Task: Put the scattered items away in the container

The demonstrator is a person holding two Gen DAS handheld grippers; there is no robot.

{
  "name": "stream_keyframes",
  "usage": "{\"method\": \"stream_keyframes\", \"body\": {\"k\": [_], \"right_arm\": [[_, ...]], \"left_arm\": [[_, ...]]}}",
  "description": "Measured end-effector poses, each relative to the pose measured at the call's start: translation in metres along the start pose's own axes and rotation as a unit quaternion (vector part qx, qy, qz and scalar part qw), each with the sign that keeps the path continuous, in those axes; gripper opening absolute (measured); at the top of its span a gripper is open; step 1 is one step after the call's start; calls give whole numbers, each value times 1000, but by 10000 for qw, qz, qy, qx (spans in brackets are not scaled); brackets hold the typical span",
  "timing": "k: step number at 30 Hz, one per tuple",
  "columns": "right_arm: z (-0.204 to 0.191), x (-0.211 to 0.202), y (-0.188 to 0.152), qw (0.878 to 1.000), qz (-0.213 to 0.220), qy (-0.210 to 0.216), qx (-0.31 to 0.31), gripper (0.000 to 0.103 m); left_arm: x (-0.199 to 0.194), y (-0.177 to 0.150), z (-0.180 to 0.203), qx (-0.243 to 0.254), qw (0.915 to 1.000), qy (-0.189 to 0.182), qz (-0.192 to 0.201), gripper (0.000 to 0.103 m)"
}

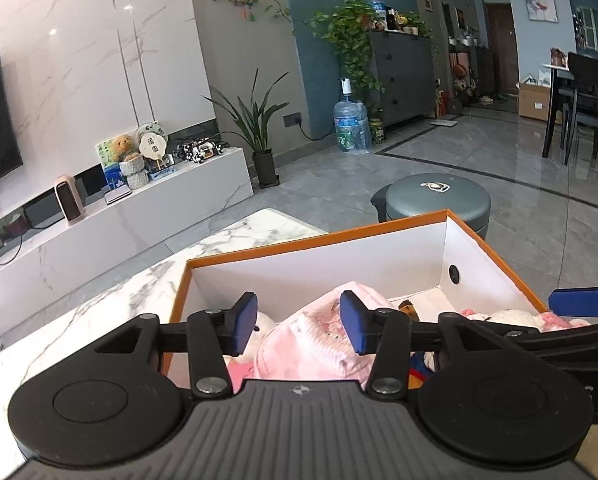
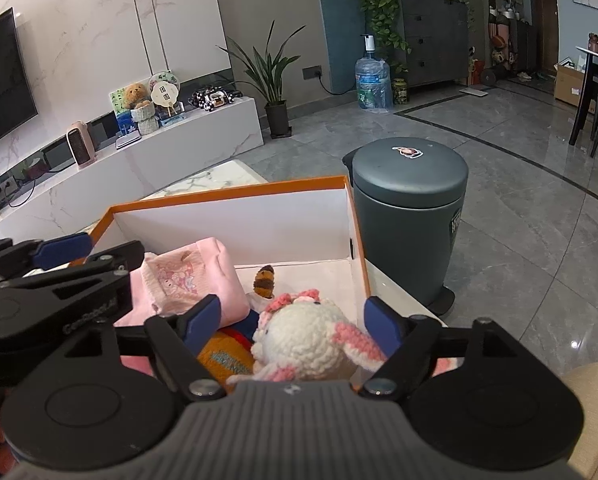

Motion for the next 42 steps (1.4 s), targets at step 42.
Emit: {"method": "stream_keyframes", "body": {"k": [42], "right_arm": [[-59,-140,-6,9960,864,-121,-174,91]], "left_arm": [[-154,-8,-61,-451,9898,899,1006,98]]}}
Point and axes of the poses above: each gripper's, at about its wrist camera, not at the fingertips, and x roughly the way its jaws point, z to its right, y to its top, the point moved 6 cm from there along x, roughly the way its jaws point, and after that the axes turned 7 degrees about -x, right-handed, at the moved point
